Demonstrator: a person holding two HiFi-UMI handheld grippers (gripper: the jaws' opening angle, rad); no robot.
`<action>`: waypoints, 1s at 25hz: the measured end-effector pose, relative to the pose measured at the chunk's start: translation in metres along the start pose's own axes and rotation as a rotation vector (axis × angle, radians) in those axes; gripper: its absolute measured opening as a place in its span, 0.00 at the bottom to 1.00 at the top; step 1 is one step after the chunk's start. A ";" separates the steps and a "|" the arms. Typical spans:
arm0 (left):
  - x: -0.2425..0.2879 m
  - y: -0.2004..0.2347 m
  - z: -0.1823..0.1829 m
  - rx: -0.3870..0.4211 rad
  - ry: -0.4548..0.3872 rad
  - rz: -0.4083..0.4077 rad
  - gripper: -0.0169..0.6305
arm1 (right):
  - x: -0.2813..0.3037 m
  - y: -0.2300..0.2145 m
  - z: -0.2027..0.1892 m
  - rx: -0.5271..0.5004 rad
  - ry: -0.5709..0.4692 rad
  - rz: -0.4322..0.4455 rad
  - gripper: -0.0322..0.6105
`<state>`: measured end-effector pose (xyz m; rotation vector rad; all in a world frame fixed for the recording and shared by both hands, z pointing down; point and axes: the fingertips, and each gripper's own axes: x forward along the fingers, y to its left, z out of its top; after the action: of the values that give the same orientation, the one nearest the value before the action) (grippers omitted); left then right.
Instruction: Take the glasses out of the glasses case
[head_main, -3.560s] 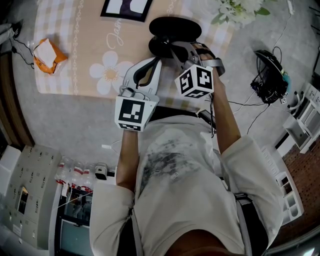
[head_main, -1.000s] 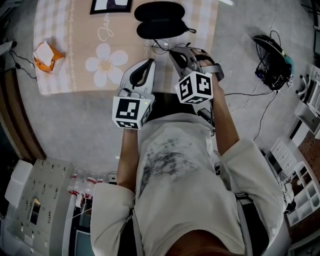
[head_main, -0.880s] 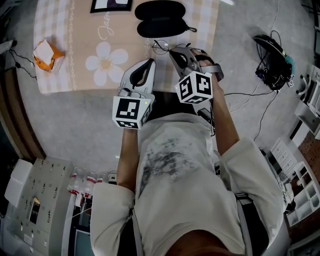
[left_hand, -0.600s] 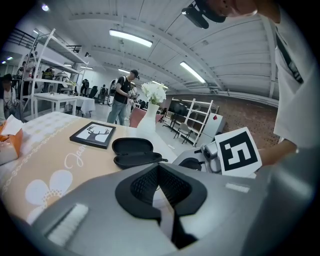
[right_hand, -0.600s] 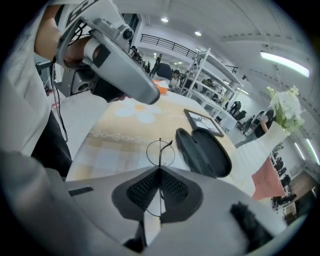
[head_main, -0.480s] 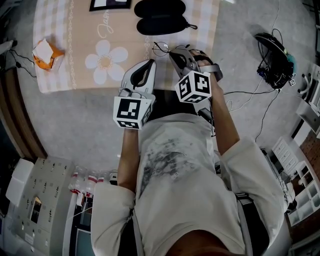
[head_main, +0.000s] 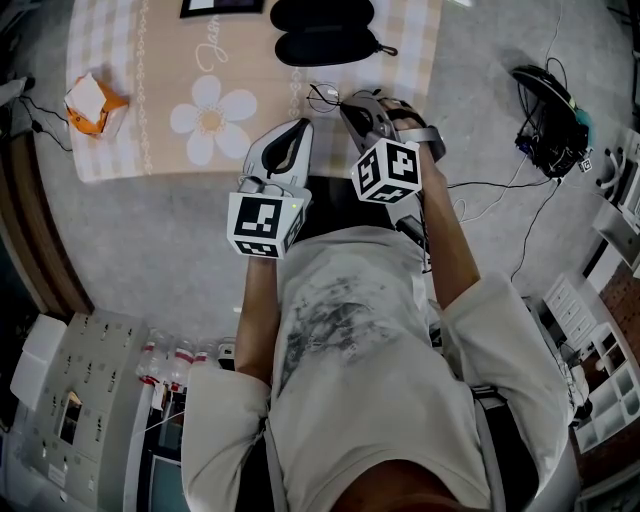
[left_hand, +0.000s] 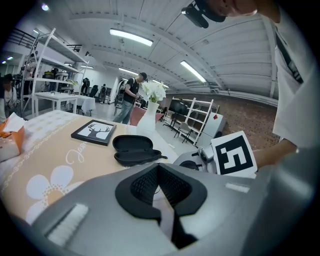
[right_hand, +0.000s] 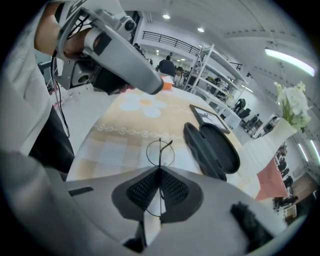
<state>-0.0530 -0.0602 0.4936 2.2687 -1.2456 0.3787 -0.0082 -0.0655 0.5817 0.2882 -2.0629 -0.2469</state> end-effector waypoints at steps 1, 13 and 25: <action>0.000 0.000 0.000 0.000 0.000 0.000 0.04 | 0.001 0.001 -0.001 -0.003 0.002 0.004 0.08; -0.003 -0.001 -0.004 -0.001 0.003 -0.006 0.04 | 0.006 0.009 -0.004 -0.011 0.026 0.012 0.08; -0.006 -0.005 -0.004 0.003 -0.002 -0.005 0.04 | 0.007 0.015 -0.006 -0.018 0.039 0.023 0.09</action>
<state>-0.0520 -0.0519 0.4929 2.2747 -1.2409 0.3768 -0.0079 -0.0540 0.5948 0.2566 -2.0229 -0.2435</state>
